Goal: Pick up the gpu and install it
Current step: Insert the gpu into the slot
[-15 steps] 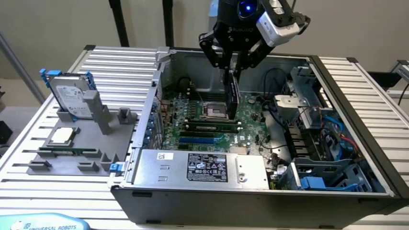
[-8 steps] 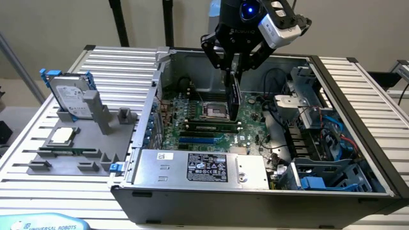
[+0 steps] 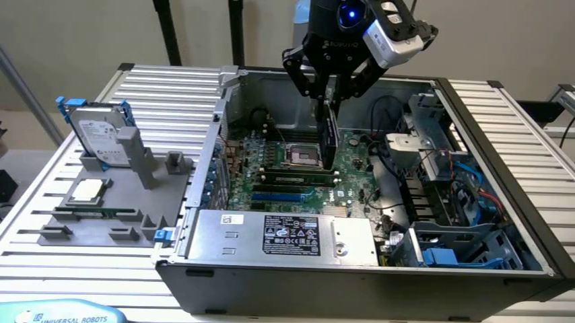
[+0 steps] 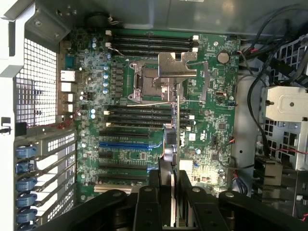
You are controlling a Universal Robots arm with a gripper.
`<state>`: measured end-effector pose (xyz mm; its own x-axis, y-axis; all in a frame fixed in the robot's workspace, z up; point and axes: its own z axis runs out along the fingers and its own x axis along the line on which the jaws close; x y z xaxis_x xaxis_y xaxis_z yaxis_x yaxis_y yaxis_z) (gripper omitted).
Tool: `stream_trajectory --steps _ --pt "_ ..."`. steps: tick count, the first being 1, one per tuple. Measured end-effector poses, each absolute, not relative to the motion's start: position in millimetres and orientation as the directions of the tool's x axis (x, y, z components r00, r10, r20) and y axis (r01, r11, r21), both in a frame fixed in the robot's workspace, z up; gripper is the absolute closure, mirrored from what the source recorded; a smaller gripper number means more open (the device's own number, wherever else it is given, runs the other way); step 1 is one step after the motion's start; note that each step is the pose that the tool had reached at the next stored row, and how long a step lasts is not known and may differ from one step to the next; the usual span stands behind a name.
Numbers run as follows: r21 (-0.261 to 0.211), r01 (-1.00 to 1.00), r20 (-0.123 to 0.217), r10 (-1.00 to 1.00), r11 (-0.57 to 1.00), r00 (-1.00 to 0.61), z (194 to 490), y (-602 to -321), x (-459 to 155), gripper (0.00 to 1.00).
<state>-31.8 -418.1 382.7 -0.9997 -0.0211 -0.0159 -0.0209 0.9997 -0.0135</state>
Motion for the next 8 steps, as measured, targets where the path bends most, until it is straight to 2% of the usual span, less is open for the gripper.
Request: stream_trajectory --steps 8 --pt "-0.013 -0.047 -0.016 -0.047 0.999 -0.999 382.7 -418.0 -32.4 0.73"
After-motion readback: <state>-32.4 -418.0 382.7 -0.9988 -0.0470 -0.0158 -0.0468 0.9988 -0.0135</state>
